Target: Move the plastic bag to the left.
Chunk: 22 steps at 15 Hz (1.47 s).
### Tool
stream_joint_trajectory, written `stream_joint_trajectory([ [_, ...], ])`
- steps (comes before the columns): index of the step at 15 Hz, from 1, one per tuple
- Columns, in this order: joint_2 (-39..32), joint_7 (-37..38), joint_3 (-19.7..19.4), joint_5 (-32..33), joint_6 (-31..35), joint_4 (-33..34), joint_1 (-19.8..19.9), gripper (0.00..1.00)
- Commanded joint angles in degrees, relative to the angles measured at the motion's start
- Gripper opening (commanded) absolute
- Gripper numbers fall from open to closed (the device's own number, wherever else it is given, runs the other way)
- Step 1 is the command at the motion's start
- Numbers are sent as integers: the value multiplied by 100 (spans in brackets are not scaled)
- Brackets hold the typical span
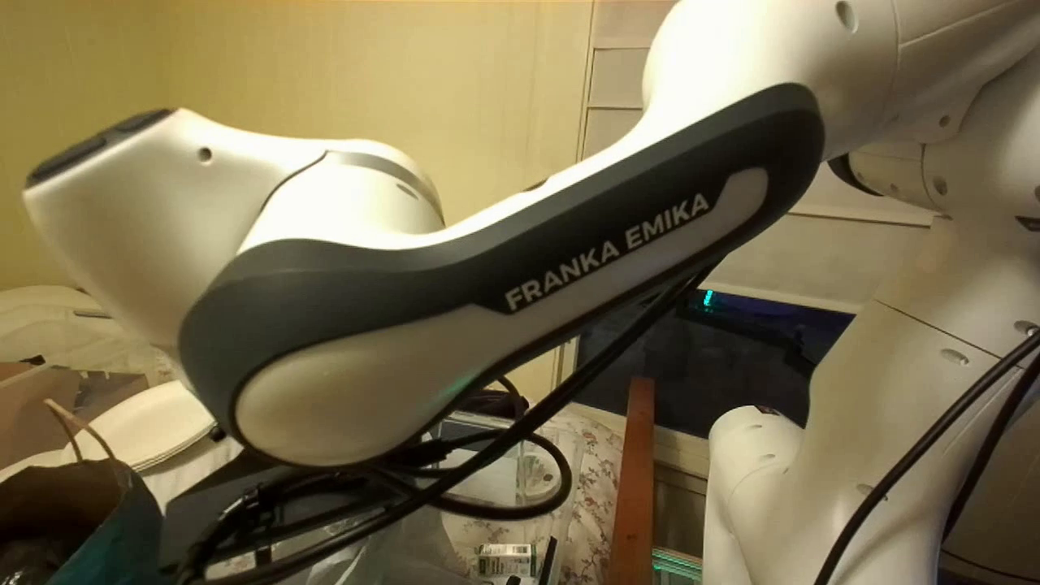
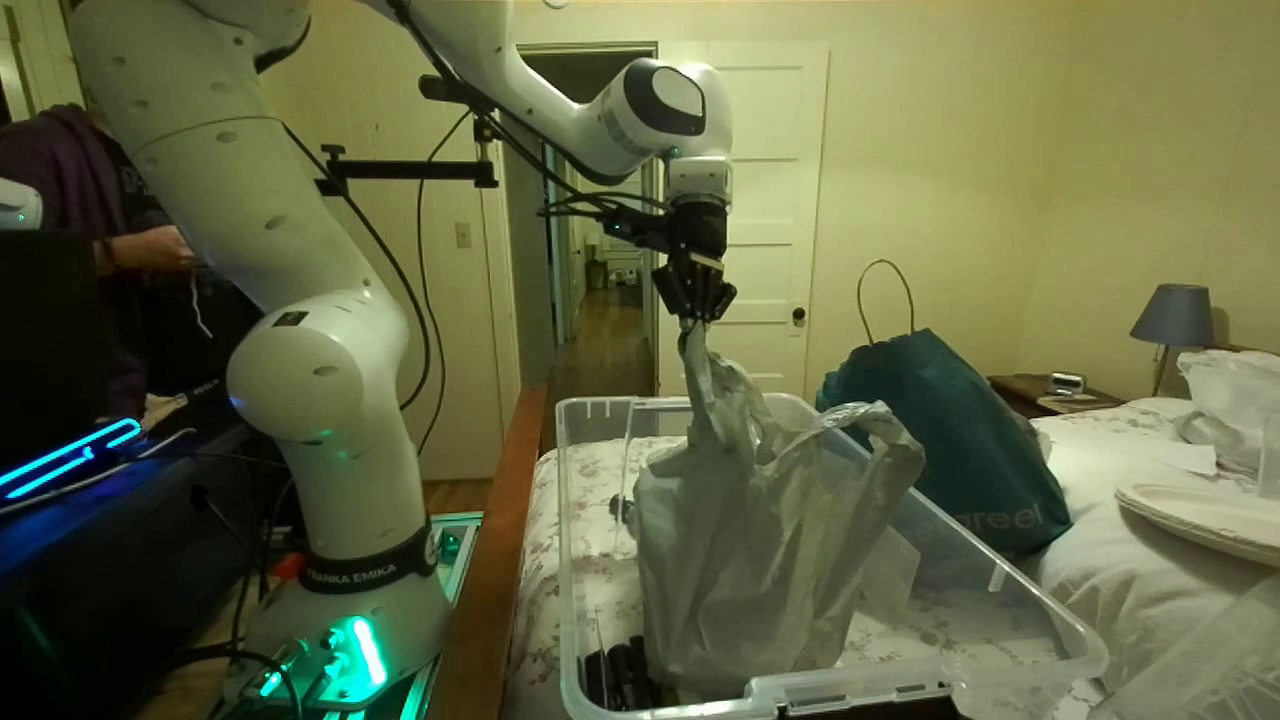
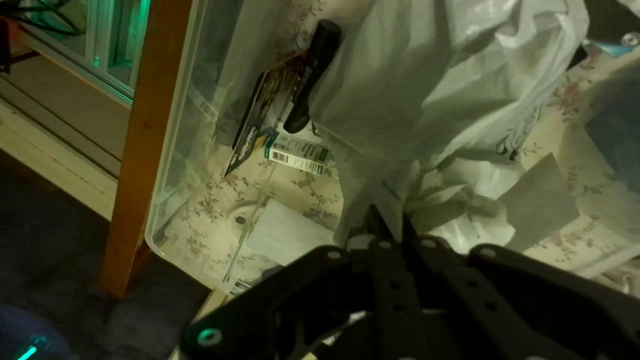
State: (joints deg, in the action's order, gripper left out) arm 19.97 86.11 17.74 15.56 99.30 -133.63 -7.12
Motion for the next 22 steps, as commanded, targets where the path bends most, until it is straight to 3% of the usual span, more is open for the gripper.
stream_joint_trajectory([
  [1, 102, -237, -217, -237, 147, -270, -28, 34],
  [6, 716, -123, -485, 293, 295, -305, 256, 68],
  [11, 1353, -817, -893, -103, 1028, -364, 285, 99],
  [17, 1493, -1144, -996, -801, 659, -310, 463, 100],
  [19, 1407, -820, -891, -811, -108, -220, 679, 100],
  [22, 1664, -1294, -1180, -1167, -563, -564, 640, 100],
])
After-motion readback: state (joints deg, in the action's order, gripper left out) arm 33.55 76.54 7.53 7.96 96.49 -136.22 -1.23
